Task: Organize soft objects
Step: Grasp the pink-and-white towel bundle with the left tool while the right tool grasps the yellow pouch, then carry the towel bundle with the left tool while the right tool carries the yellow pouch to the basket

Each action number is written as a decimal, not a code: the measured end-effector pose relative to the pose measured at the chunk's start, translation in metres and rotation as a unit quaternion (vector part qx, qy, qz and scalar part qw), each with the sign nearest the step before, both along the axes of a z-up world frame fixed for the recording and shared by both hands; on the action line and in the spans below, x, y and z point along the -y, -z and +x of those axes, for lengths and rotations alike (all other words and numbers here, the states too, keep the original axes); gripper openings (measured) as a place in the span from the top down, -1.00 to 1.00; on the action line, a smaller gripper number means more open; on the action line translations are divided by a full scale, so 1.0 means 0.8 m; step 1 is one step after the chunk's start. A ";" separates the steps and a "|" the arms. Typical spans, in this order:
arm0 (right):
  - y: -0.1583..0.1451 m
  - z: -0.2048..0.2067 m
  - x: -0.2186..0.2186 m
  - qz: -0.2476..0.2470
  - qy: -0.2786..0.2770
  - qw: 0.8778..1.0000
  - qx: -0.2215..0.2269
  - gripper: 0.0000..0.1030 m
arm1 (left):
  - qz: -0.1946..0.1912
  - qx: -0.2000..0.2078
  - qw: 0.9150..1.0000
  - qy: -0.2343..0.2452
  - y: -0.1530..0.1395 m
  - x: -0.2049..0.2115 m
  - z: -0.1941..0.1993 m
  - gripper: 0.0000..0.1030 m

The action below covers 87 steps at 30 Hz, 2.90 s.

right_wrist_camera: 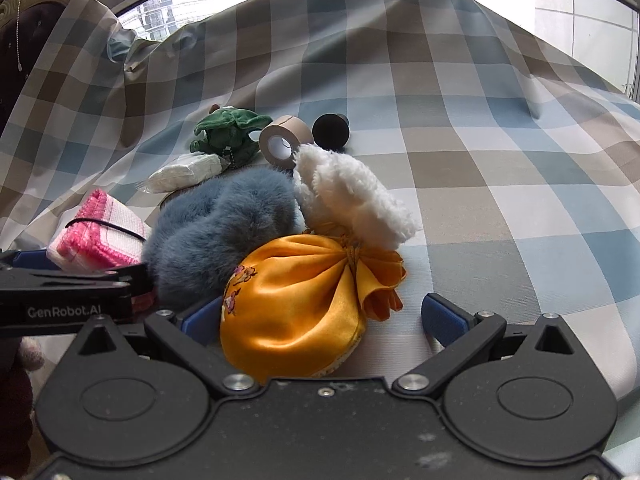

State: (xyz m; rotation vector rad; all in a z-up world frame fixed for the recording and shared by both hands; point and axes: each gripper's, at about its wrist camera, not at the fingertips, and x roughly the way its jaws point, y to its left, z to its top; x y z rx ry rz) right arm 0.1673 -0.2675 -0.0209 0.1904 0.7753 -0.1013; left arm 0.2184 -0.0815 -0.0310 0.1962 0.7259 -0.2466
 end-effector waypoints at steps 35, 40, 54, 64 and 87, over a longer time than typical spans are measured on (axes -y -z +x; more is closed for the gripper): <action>-0.020 -0.026 0.010 0.031 0.009 0.997 0.068 -0.63 | -0.099 -0.039 0.994 0.011 -0.027 -0.027 0.004 -0.18; -0.033 -0.038 0.017 0.055 0.002 0.992 0.112 -0.63 | -0.113 -0.025 0.993 0.016 -0.049 -0.038 -0.016 -0.18; -0.052 -0.080 0.032 0.101 0.008 0.980 0.173 -0.63 | -0.099 0.000 0.995 0.022 -0.084 -0.072 -0.118 -0.19; -0.044 -0.161 0.044 0.141 0.073 0.975 0.155 -0.63 | -0.116 -0.021 0.993 0.022 -0.074 -0.087 -0.171 -0.19; -0.065 -0.294 -0.065 0.022 -0.021 0.997 0.074 -0.63 | -0.133 -0.079 0.988 0.011 -0.042 -0.113 -0.239 -0.19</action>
